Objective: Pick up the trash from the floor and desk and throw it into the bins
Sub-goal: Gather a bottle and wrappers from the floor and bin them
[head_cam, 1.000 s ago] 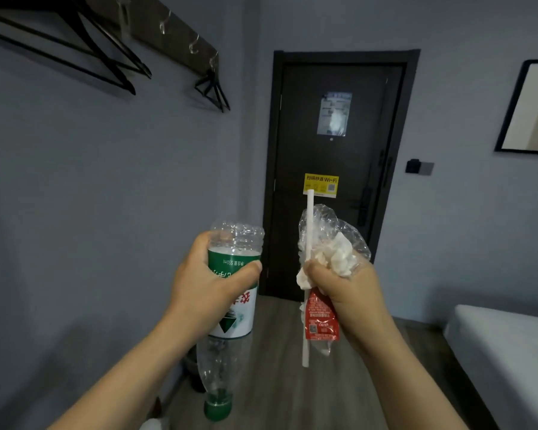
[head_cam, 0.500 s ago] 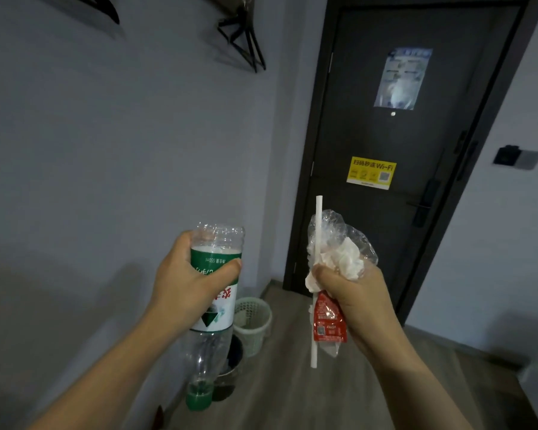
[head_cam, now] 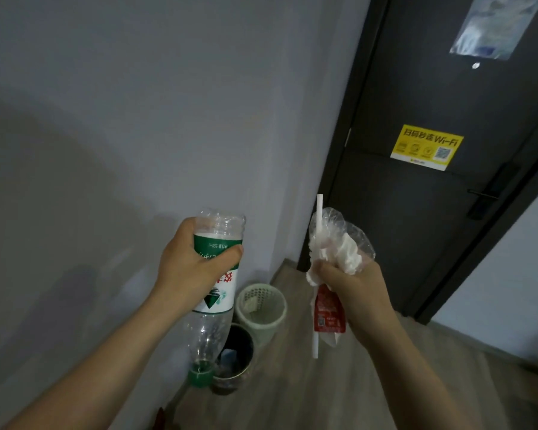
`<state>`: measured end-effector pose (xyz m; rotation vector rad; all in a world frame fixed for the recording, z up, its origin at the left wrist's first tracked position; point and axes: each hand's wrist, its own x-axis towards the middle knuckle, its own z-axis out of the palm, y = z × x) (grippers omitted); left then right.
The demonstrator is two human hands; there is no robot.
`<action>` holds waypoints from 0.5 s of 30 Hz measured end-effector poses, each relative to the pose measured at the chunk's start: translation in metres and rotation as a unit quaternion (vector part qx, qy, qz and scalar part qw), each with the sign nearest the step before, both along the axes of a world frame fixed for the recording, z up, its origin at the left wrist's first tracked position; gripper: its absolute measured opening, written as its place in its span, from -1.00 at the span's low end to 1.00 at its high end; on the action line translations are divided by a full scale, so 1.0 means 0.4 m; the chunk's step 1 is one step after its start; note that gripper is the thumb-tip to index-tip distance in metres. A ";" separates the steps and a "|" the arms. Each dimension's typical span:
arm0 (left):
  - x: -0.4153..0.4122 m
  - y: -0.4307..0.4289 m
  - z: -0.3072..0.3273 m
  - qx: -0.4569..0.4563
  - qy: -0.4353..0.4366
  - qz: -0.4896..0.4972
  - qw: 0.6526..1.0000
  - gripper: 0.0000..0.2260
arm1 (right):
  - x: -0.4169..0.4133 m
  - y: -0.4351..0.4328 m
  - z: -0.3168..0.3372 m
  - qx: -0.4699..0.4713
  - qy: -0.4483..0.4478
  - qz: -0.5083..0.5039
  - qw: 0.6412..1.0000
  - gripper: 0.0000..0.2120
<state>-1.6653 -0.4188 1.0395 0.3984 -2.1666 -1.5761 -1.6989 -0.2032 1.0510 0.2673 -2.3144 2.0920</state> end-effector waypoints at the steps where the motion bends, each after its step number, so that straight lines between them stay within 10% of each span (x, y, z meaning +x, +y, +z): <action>1: -0.010 -0.004 -0.003 0.003 0.002 0.001 1.000 -0.62 | -0.013 -0.003 -0.002 -0.003 -0.006 0.000 1.000 -0.70; 15: -0.525 0.035 -0.212 0.004 -0.118 0.121 0.986 -0.65 | -0.676 0.002 -0.234 0.039 -0.130 0.086 0.987 -0.86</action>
